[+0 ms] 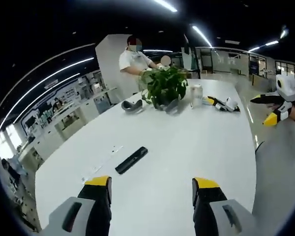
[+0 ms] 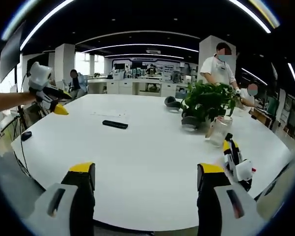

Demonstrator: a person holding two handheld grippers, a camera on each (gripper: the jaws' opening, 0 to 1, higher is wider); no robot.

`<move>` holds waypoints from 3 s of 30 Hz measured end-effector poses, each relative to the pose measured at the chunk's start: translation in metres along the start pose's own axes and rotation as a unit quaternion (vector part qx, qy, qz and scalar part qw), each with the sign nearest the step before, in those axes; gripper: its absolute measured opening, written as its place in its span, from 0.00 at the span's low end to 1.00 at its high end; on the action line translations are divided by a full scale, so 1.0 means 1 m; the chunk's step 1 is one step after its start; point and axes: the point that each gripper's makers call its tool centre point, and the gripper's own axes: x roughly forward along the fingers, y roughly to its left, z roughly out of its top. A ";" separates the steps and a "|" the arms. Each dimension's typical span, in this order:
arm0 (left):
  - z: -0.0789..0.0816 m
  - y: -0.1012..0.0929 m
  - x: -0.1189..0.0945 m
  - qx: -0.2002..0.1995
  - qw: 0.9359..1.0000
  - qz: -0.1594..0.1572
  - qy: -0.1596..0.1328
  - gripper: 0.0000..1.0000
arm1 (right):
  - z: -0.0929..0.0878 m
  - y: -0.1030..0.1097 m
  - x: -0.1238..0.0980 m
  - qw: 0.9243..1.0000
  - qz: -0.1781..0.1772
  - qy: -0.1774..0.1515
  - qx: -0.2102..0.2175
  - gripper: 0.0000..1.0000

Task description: Press the specified remote control buttons in sequence, fully releasing each button before pressing the next.

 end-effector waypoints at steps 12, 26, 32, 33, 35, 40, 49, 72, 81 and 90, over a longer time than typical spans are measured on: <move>-0.009 0.016 0.043 0.026 0.999 -0.012 0.020 0.69 | -0.003 -0.003 -0.001 1.000 -0.012 0.007 -0.005 0.88; -0.027 0.046 0.084 0.017 0.999 -0.037 0.029 0.60 | -0.009 -0.004 0.000 0.999 -0.020 0.028 -0.017 0.84; -0.032 0.061 0.103 0.022 0.998 -0.055 0.035 0.60 | -0.014 -0.003 0.003 0.998 -0.023 0.048 -0.028 0.84; -0.033 0.063 0.106 0.022 0.997 -0.060 0.036 0.60 | -0.015 -0.003 0.003 0.998 -0.024 0.049 -0.028 0.85; -0.037 0.067 0.113 0.016 0.996 -0.072 0.042 0.60 | -0.016 -0.005 0.003 0.998 -0.028 0.052 -0.027 0.85; -0.042 0.077 0.127 0.025 0.995 -0.080 0.051 0.59 | -0.018 -0.005 0.003 0.998 -0.026 0.056 -0.025 0.86; -0.046 0.088 0.152 0.017 0.993 -0.106 0.043 0.62 | -0.025 -0.006 0.005 0.996 -0.030 0.073 -0.029 0.85; -0.071 0.108 0.211 -0.024 0.985 -0.140 0.097 0.45 | -0.032 -0.014 0.006 0.994 -0.050 0.093 -0.033 0.81; -0.083 0.106 0.233 -0.004 0.979 -0.161 0.128 0.46 | -0.037 -0.016 0.007 0.992 -0.054 0.108 -0.039 0.80; -0.080 0.112 0.245 0.012 0.976 -0.175 0.133 0.42 | -0.041 -0.018 0.007 0.990 -0.057 0.119 -0.040 0.79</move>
